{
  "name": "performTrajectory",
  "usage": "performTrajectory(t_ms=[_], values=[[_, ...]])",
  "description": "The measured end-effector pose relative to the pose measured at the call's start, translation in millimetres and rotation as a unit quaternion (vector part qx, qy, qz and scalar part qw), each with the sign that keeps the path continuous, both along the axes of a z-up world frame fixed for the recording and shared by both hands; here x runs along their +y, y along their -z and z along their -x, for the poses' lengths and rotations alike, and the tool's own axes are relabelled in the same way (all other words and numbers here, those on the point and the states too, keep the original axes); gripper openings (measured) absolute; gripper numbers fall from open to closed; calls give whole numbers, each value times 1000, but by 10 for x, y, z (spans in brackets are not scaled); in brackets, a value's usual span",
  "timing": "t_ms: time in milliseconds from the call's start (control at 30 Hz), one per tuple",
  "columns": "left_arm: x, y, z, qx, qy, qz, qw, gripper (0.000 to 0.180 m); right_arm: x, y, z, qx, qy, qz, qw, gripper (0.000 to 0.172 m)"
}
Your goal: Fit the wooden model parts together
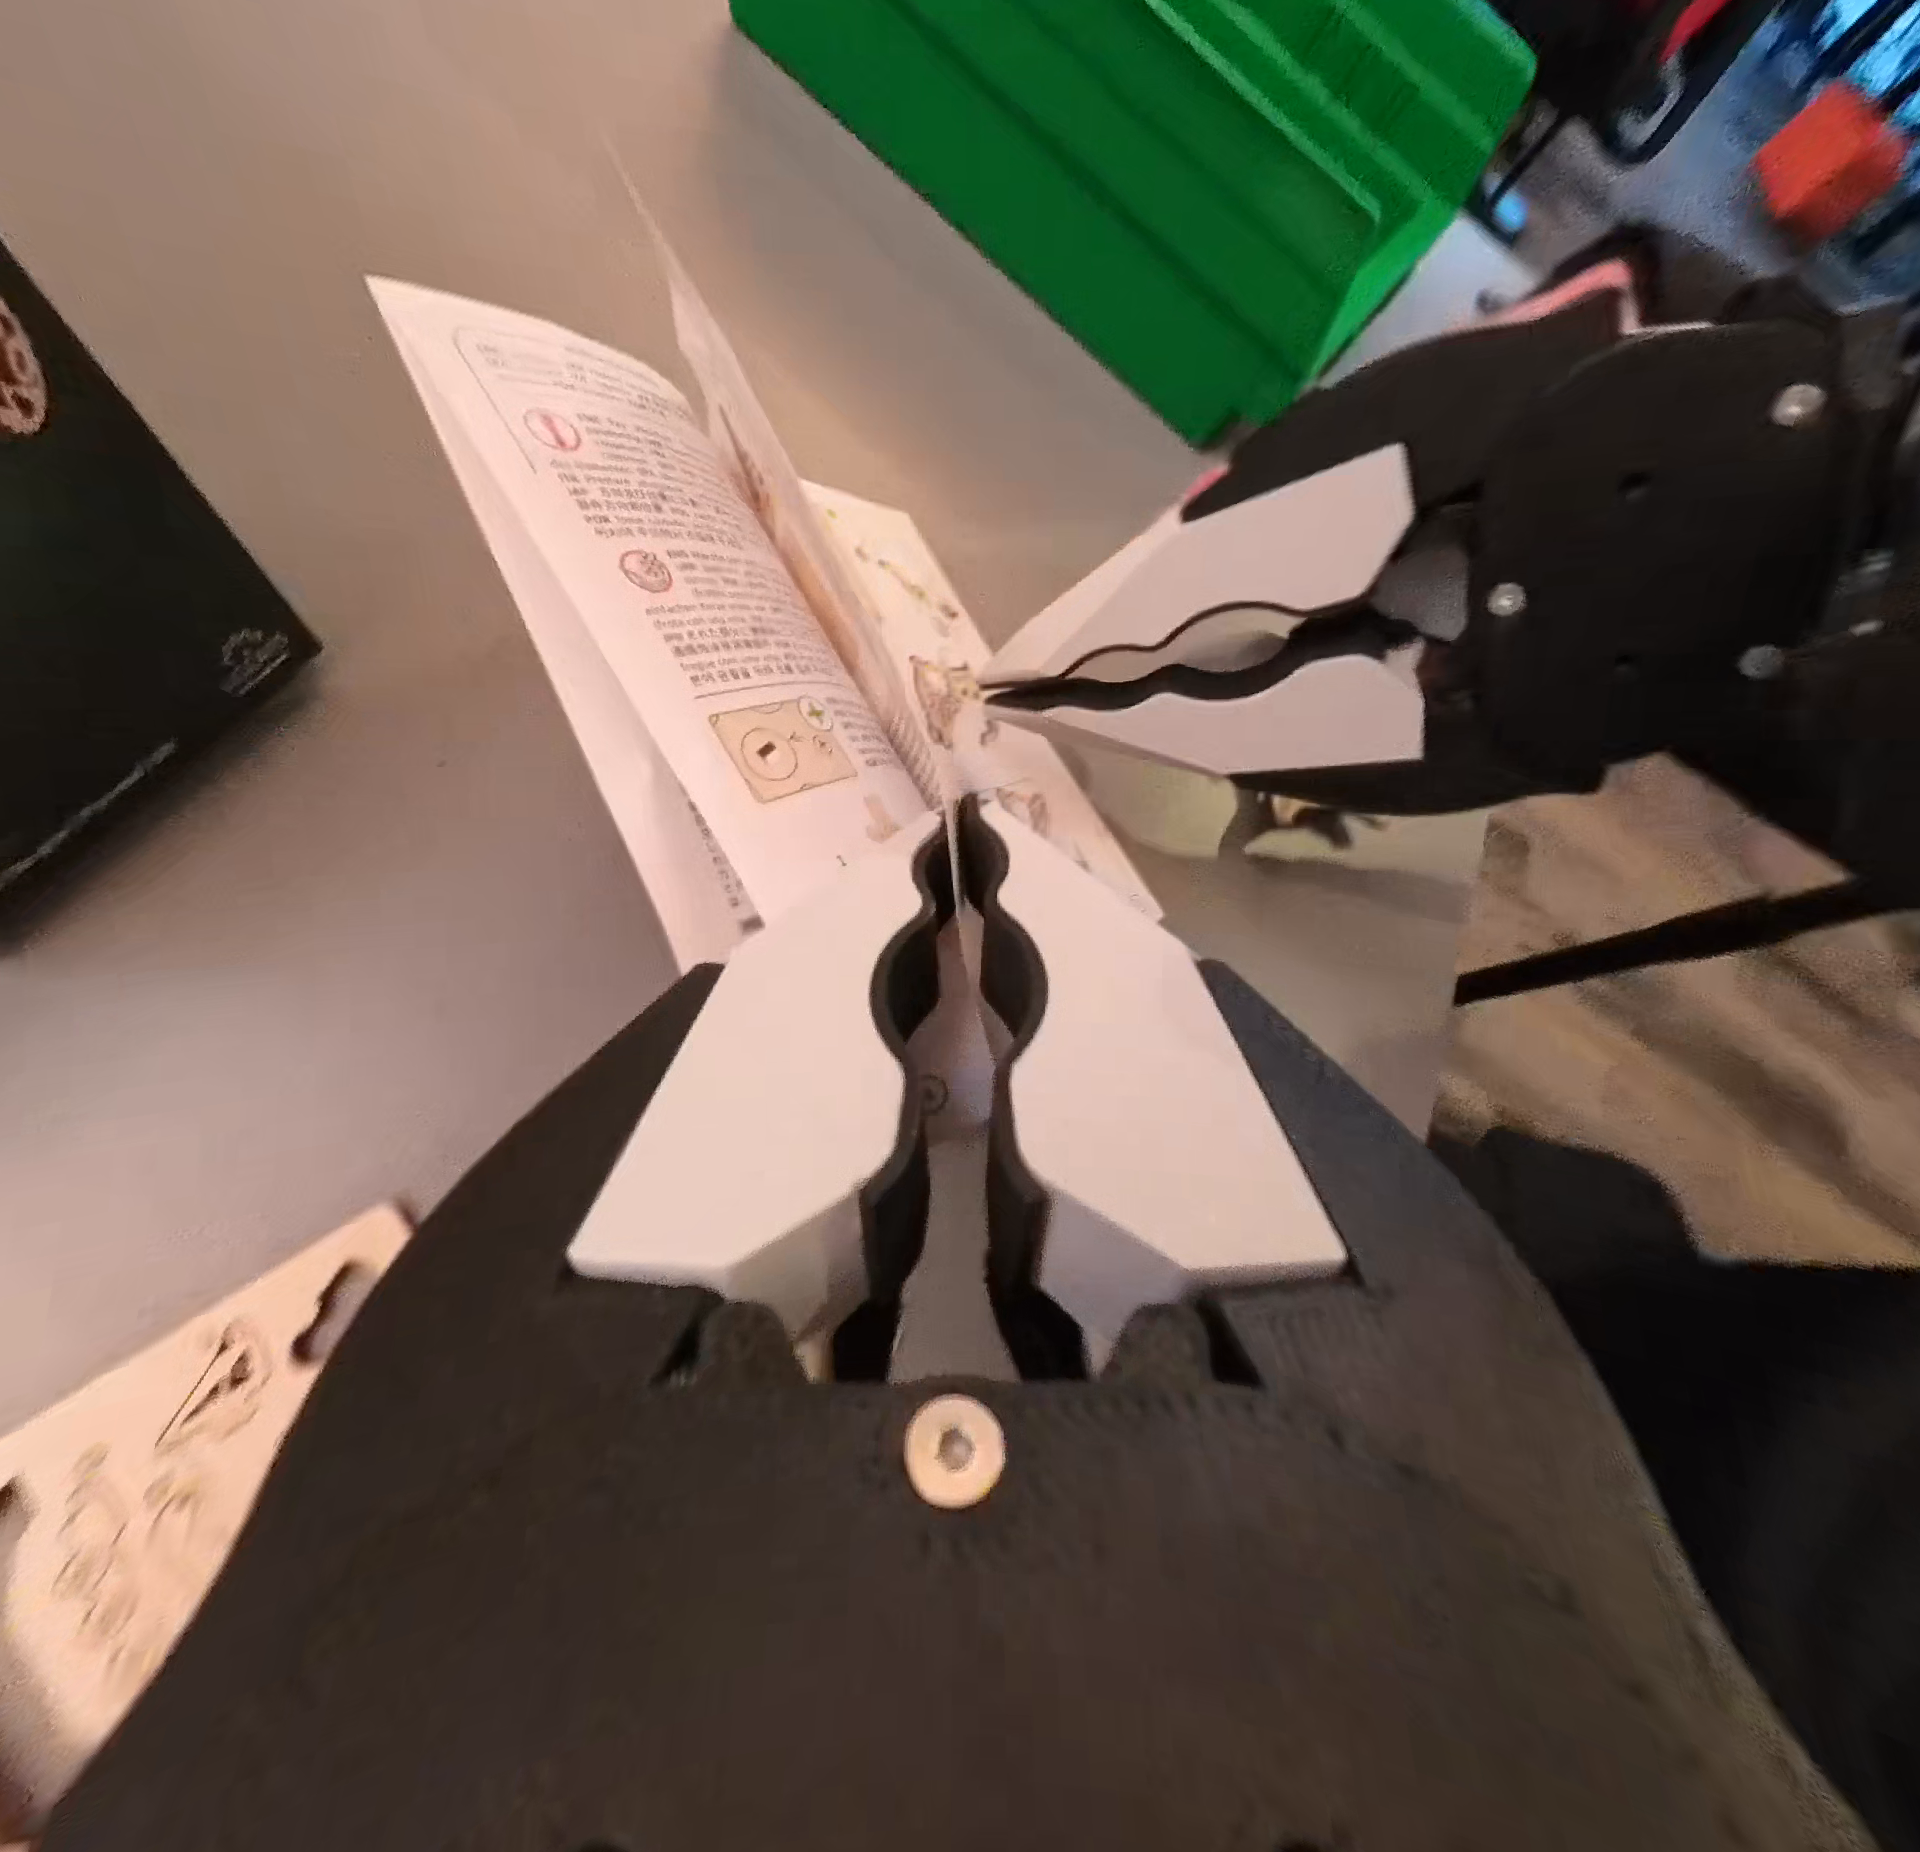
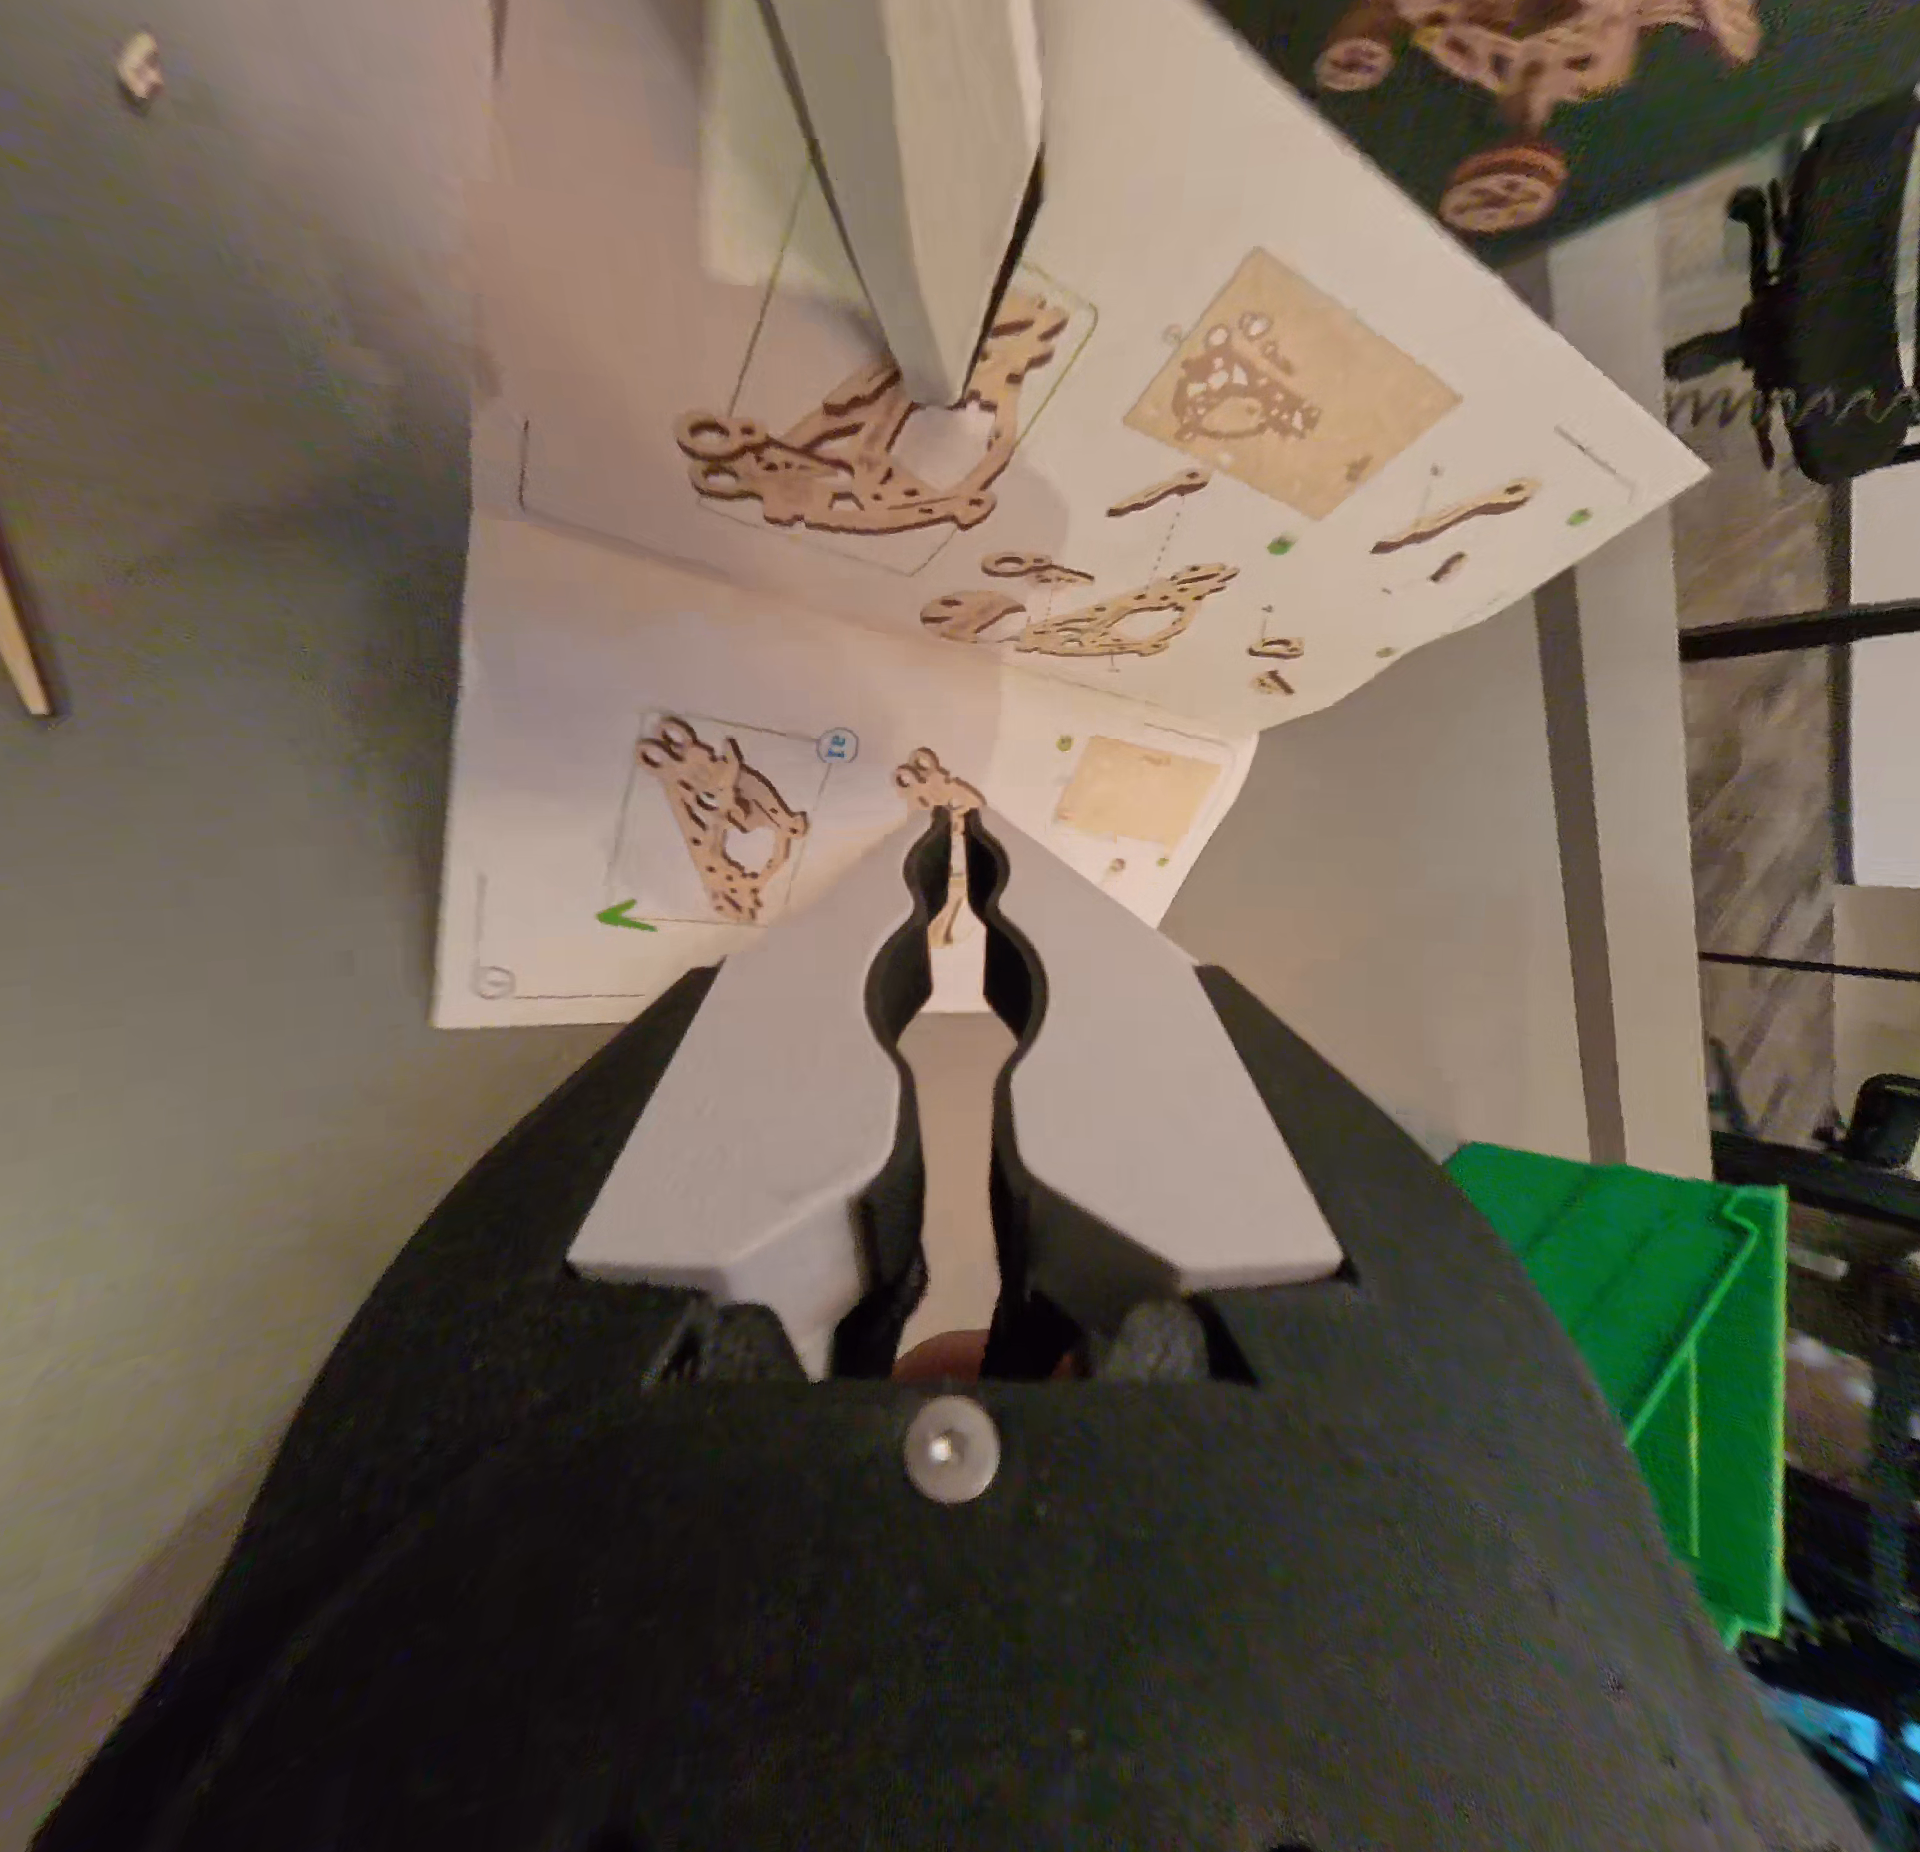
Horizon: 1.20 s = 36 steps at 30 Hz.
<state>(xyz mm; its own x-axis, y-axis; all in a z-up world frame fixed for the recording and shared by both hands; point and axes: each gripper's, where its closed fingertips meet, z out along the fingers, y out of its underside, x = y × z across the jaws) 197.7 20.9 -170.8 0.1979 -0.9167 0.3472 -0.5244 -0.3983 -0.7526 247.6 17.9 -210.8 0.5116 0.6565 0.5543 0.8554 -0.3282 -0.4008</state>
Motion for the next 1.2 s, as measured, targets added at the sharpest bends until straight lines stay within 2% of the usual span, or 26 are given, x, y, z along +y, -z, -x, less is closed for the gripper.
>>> performTrajectory(t_ms=[33, 100, 167, 233, 333, 400, 467, 533, 633, 767, 833, 900, 1033, 1100, 1200], values=[[35, -15, -75, -13, -5, 17, 1000, 0, 15, -67, -61, 14, 9, -2, 1000, 0], [80, -30, -227, -47, -14, 59, 997, 0, 45, -160, -193, 45, 29, 2, 999, 0], [97, 123, -330, -47, -17, 101, 994, 0, 66, -174, -273, 82, 44, 18, 996, 0], [134, 314, -362, -34, -27, 106, 993, 0, 98, -118, -286, 107, 44, 34, 993, 0], [230, 631, -271, 18, -46, 70, 996, 17, 180, 28, -264, 138, 46, 60, 988, 0], [284, 690, -204, 30, -61, 51, 996, 34, 263, 84, -215, 170, 45, 72, 982, 0], [406, 674, -93, 54, -83, -14, 995, 44, 356, 128, -202, 188, 45, 80, 978, 0], [485, 499, -22, 63, -94, -100, 989, 53, 428, 189, -204, 195, 42, 89, 976, 0], [367, 118, -124, 49, -58, -223, 972, 44, 468, 377, -252, 183, 43, 112, 976, 0], [-105, -161, -417, 18, 52, -272, 961, 31, 472, 442, -243, 197, 41, 127, 971, 0], [-240, 32, -483, 68, 89, -258, 960, 25, 470, 443, -241, 203, 41, 136, 969, 0], [-201, 379, -471, 127, 96, -239, 958, 22, 470, 445, -240, 208, 40, 147, 966, 0], [-128, 775, -421, 174, 99, -246, 948, 10, 471, 445, -236, 221, 39, 154, 962, 0], [-173, 841, -432, 169, 105, -258, 945, 1, 477, 444, -239, 230, 44, 151, 960, 0], [-184, 849, -436, 166, 103, -261, 945, 0, 486, 442, -240, 263, 51, 155, 951, 0]])
